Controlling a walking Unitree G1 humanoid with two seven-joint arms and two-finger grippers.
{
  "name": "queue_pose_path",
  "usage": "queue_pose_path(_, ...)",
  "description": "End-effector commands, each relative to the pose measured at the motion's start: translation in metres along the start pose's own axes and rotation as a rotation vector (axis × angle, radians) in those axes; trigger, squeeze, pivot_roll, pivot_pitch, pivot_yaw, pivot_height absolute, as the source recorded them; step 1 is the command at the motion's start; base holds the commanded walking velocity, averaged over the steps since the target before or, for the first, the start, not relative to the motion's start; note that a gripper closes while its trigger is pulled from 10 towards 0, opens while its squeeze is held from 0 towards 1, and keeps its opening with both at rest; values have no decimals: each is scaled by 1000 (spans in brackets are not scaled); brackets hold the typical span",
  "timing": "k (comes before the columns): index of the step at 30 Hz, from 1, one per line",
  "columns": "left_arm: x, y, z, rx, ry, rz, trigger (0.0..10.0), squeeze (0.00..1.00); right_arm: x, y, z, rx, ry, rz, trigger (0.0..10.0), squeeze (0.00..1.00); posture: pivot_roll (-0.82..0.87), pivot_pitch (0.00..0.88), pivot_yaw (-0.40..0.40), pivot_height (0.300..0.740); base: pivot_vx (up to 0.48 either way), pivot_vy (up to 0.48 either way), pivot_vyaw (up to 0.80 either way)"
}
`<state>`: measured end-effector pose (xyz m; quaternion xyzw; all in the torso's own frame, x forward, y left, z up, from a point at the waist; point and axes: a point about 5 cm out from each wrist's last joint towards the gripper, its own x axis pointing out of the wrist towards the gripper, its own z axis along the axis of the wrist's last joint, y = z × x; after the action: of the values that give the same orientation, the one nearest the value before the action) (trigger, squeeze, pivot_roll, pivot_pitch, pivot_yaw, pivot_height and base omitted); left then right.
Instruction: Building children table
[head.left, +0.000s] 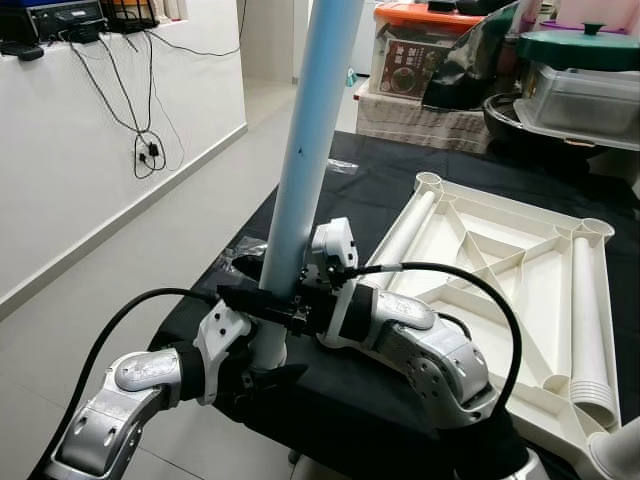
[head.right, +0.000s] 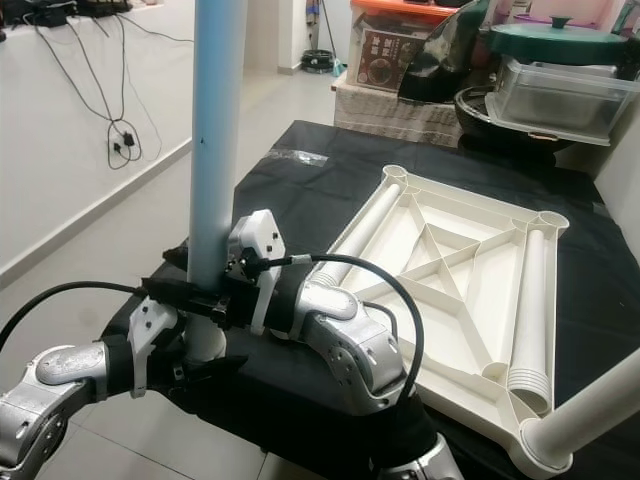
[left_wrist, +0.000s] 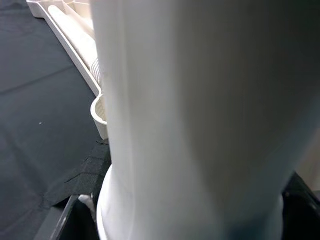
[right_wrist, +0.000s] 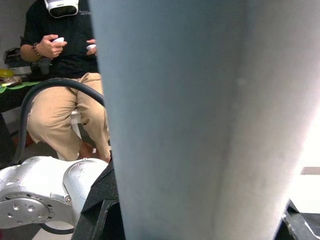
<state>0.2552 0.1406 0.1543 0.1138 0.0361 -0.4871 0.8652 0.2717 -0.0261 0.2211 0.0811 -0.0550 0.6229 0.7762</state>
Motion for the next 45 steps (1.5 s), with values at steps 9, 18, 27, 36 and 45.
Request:
queue_pose_path(9,8,8,16,76,-109,93,10000,75,11,10,-4,76,-23,52,10000,0,59,0,-58,740,0,0,0)
queue_pose_path(18,8,10,19,93,-133,103,10000,0,11,9,-3,82,-29,50,10000,0,58,0,-59,740,0,0,0)
queue_pose_path(27,10,4,16,50,-148,55,10000,0,12,12,2,104,-43,75,10000,0,55,0,-59,740,0,0,0)
queue_pose_path(36,10,-3,18,9,-188,-22,0,0,12,16,3,113,-46,97,10000,0,45,0,-56,740,0,0,0)
queue_pose_path(45,11,-1,17,9,-169,-6,10000,0,12,16,4,129,-56,94,10000,1000,47,0,-60,740,0,0,0)
